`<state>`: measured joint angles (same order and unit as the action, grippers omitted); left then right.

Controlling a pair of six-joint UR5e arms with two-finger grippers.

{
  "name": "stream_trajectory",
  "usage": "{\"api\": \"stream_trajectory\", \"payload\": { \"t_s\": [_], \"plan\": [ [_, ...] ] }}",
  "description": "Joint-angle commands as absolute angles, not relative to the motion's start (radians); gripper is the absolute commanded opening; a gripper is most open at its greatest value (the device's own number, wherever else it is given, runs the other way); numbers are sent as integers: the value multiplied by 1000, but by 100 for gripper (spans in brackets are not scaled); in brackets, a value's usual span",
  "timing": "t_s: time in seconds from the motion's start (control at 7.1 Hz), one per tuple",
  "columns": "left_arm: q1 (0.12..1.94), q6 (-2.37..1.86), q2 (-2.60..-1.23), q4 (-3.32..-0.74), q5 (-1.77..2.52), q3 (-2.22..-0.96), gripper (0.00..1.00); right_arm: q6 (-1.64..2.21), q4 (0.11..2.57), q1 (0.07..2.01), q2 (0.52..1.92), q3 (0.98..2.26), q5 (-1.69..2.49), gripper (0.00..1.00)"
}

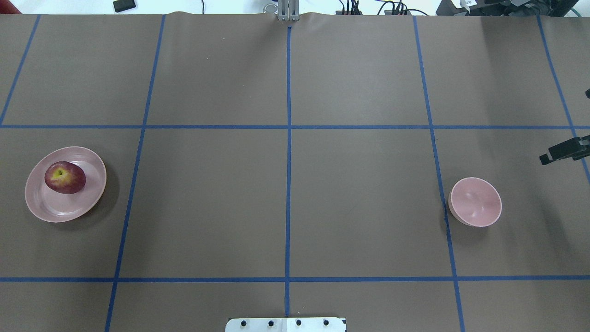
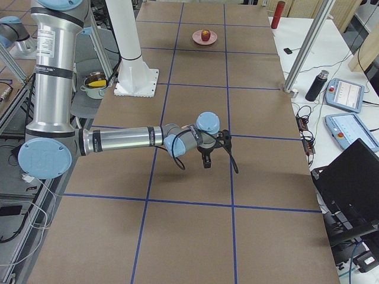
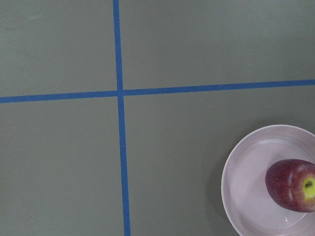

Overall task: Move apple from plate to bowl
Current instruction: 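Reach the right gripper down and grasp the rim of the pink bowl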

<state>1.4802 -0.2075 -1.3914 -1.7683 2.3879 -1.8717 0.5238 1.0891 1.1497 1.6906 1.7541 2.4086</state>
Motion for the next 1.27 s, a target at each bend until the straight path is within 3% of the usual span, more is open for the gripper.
{"api": "stream_trajectory", "payload": {
  "t_s": [0.0, 0.28, 0.42, 0.56, 0.7, 0.85, 1.13],
  "plan": [
    [1462, -204, -1393, -1833, 2387, -1865, 98, 775, 909, 980, 1697, 1759, 2379, 100],
    [1454, -210, -1393, -1855, 2384, -1861, 98, 827, 905, 795, 1703, 1793, 2174, 100],
    [1454, -212, -1391, -1856, 2384, -1861, 98, 824, 902, 793, 1721, 1796, 2190, 99],
    [1454, -212, -1391, -1855, 2388, -1862, 98, 819, 903, 790, 1724, 1792, 2191, 69],
    [1454, -212, -1390, -1853, 2387, -1861, 98, 813, 904, 790, 1723, 1790, 2191, 11],
    [1453, -212, -1390, -1855, 2387, -1853, 98, 811, 904, 792, 1724, 1786, 2192, 0],
    [1454, -212, -1390, -1855, 2384, -1848, 98, 796, 902, 793, 1735, 1793, 2198, 0]
  ]
}}
